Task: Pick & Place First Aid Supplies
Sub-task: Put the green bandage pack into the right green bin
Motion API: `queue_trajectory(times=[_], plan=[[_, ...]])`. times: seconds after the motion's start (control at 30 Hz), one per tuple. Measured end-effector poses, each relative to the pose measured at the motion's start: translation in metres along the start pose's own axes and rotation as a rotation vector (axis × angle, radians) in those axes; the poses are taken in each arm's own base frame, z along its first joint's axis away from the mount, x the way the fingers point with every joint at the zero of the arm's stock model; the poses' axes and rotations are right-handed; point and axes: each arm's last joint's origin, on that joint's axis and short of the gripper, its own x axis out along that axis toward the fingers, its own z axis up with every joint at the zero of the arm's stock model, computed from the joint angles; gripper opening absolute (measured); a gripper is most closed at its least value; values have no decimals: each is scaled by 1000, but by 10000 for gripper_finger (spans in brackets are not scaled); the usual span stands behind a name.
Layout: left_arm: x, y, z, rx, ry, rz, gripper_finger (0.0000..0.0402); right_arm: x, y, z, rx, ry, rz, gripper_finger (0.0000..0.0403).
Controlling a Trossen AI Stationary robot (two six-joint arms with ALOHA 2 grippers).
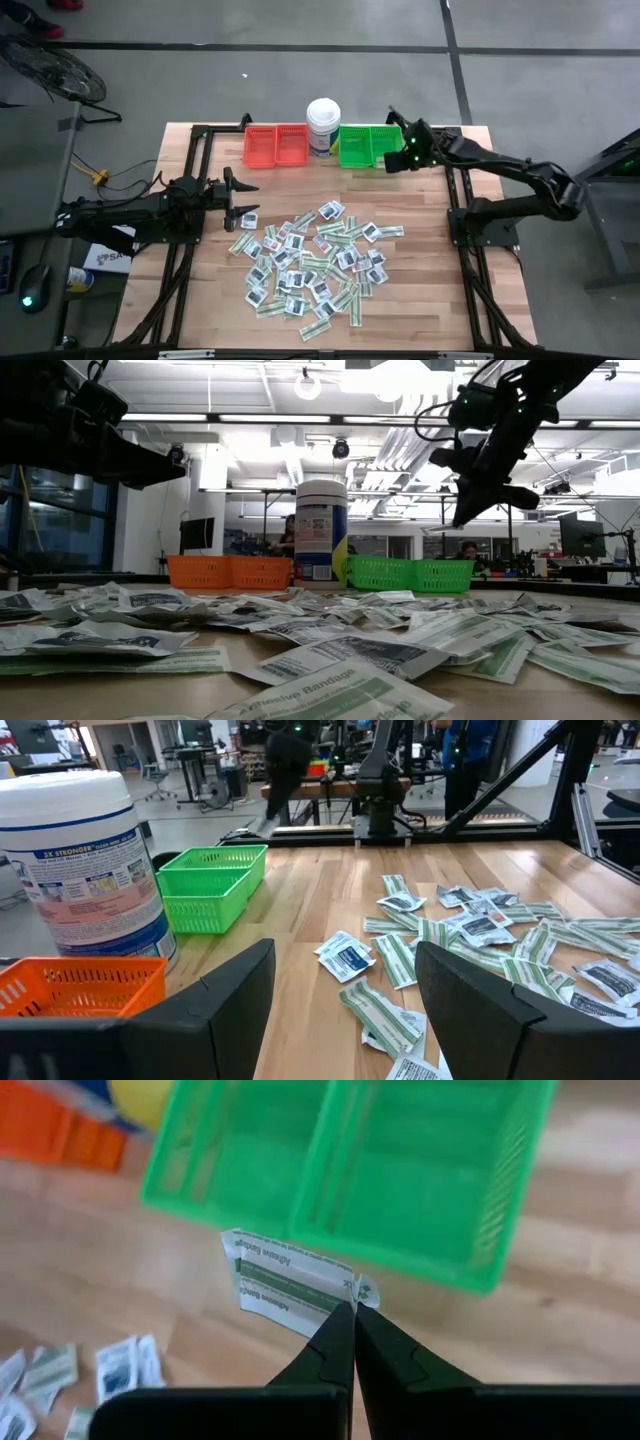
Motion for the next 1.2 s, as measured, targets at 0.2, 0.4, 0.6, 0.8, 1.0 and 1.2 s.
queue_trajectory(times=[0.2, 0.4, 0.6, 0.8, 1.0, 1.2], plan=[[0, 0, 0, 0, 0, 0, 238, 1, -18, 15, 0, -46, -49, 0], [0, 0, 0, 0, 0, 0, 238, 16, -24, 23, 40, -26, -29, 0], [0, 0, 0, 0, 0, 0, 238, 41, -24, 28, 132, -2, -22, 0], [0, 0, 0, 0, 0, 0, 238, 54, -27, 27, 236, 15, -66, 0], [0, 0, 0, 0, 0, 0, 238, 56, -28, 28, 328, -13, -85, 0], [0, 0, 0, 0, 0, 0, 238, 56, -28, 29, 369, -24, -88, 0]])
